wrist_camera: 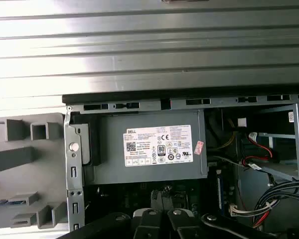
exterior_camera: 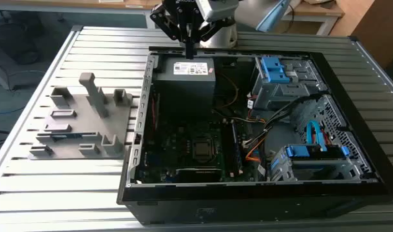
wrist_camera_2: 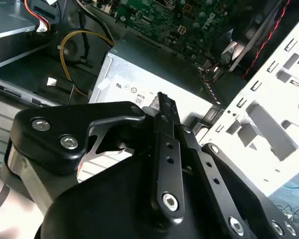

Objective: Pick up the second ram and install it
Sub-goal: 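Reach for the second ram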

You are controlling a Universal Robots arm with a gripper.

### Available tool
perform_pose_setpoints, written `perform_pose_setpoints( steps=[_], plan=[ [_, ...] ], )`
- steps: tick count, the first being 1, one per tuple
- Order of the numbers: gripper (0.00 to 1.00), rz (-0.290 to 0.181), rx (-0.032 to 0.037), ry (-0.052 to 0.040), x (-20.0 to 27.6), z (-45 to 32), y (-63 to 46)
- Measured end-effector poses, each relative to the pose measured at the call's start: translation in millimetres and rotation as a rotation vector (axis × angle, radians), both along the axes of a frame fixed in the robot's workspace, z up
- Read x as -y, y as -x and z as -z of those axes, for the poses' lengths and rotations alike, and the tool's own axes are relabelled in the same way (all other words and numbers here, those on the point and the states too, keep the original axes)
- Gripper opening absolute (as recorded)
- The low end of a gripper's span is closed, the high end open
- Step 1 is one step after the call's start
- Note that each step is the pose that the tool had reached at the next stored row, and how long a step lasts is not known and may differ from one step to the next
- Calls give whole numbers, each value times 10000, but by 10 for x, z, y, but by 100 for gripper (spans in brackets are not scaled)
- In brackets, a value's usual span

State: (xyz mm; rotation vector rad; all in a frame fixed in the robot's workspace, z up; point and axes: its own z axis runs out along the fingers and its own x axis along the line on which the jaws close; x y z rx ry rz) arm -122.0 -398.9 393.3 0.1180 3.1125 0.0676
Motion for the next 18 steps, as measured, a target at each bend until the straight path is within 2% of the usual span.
perform_pose_setpoints(
  steps=[4, 7, 14, 18],
  plan=[
    [10, 0, 1, 0, 0, 0, 1],
    [10, 0, 0, 1, 0, 0, 51],
    [10, 1, 3, -1, 0, 0, 351],
    [10, 2, 3, 0, 0, 0, 471]
  ],
)
